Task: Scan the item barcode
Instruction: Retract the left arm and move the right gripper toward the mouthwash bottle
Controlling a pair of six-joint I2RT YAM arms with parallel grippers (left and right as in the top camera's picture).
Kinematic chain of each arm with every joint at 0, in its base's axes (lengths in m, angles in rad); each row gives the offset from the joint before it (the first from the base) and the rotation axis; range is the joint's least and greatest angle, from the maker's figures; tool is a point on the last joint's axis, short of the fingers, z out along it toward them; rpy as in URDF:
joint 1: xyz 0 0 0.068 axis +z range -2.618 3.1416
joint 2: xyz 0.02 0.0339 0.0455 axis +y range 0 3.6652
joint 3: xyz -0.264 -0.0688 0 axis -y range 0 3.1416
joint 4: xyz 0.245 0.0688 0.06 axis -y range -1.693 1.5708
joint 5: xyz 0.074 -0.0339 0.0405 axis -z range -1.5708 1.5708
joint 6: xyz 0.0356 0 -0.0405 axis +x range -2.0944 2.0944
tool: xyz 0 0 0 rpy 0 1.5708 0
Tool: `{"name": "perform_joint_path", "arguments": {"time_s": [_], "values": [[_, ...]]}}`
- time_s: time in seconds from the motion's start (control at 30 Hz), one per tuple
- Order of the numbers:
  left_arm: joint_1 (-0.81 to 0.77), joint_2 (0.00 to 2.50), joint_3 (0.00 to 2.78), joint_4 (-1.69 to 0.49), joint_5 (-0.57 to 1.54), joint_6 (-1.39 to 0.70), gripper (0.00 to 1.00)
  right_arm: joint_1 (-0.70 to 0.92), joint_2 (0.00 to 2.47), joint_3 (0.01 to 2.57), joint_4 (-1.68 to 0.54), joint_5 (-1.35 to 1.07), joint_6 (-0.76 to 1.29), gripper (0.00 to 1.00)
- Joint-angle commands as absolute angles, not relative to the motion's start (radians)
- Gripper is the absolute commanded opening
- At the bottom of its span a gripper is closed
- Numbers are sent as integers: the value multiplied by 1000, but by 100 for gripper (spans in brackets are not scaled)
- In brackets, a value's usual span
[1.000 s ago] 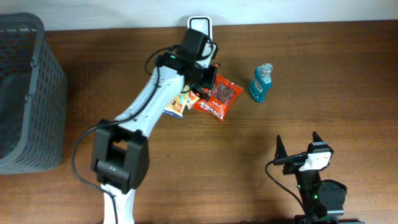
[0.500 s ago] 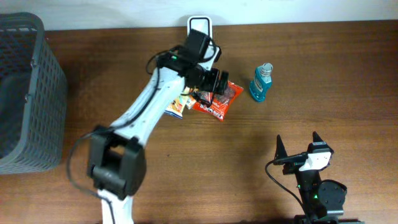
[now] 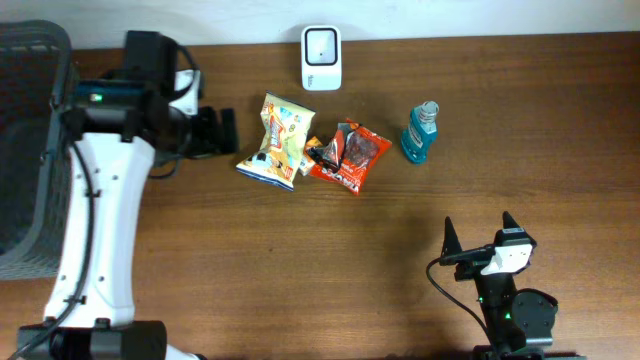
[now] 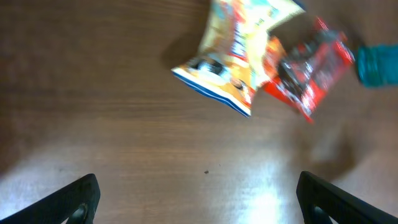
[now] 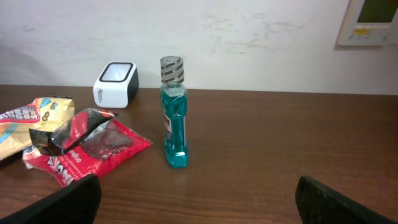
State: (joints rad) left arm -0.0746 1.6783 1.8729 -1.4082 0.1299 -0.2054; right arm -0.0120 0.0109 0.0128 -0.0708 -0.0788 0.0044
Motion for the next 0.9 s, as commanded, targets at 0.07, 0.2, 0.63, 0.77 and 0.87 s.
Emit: {"name": "perform_joint_path", "arguments": {"time_s": [0.07, 0.2, 0.63, 0.77, 0.87], "values": [[31, 1679, 1866, -1456, 141, -322, 99, -7, 4, 6, -73, -78, 15, 99], [31, 1679, 1866, -1453, 141, -322, 99, -7, 4, 6, -73, -78, 15, 99], [31, 1679, 1866, -1453, 141, -322, 99, -7, 4, 6, 322, -907, 83, 99], [31, 1679, 1866, -1453, 141, -322, 99, -7, 6, 51, 538, -722, 148, 99], [31, 1679, 1866, -1453, 141, -322, 99, -7, 59, 160, 433, -612, 142, 99]]}}
